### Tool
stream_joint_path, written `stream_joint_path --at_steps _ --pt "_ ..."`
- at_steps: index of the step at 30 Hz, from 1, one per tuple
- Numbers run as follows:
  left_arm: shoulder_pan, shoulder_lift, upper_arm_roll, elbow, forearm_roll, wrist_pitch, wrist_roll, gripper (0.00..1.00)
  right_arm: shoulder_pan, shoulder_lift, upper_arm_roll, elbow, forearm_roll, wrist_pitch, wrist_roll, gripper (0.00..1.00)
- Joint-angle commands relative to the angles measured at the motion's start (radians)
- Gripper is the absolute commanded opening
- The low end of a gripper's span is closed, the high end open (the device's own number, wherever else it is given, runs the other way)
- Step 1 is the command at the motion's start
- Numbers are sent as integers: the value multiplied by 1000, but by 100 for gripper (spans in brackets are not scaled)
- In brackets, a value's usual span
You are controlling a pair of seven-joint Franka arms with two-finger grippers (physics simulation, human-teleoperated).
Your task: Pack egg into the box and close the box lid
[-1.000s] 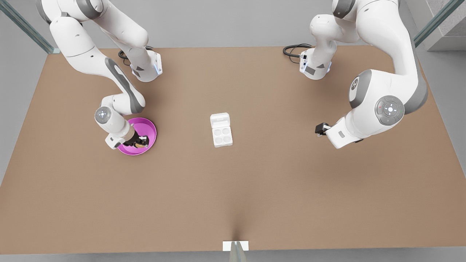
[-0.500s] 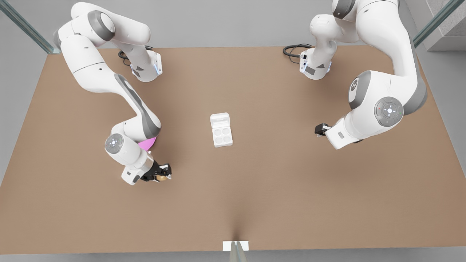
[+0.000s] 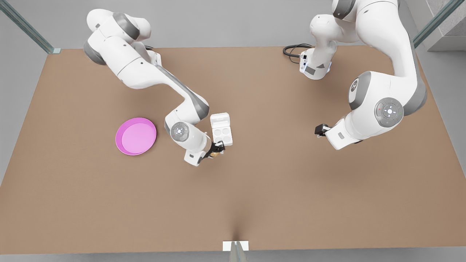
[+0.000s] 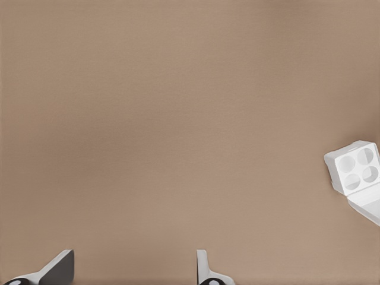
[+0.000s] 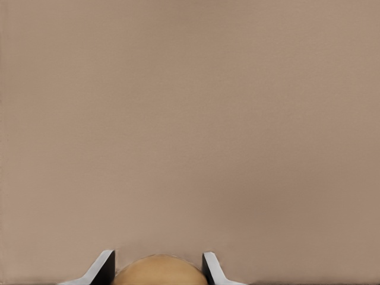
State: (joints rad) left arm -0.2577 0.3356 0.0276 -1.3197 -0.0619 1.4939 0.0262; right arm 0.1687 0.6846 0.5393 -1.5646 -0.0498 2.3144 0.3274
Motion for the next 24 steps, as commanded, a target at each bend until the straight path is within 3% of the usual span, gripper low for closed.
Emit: stream_joint_path --at_steps 1,9,24 --pt "0 -1 0 0 0 0 0 100 23 -4 1 -3 -7 -12 446 54" --pt "0 2 0 0 4 3 0 100 29 -80 33 -195 -8 66 608 58" --pt "0 2 0 0 4 5 0 100 29 -112 48 -276 -8 129 608 58"
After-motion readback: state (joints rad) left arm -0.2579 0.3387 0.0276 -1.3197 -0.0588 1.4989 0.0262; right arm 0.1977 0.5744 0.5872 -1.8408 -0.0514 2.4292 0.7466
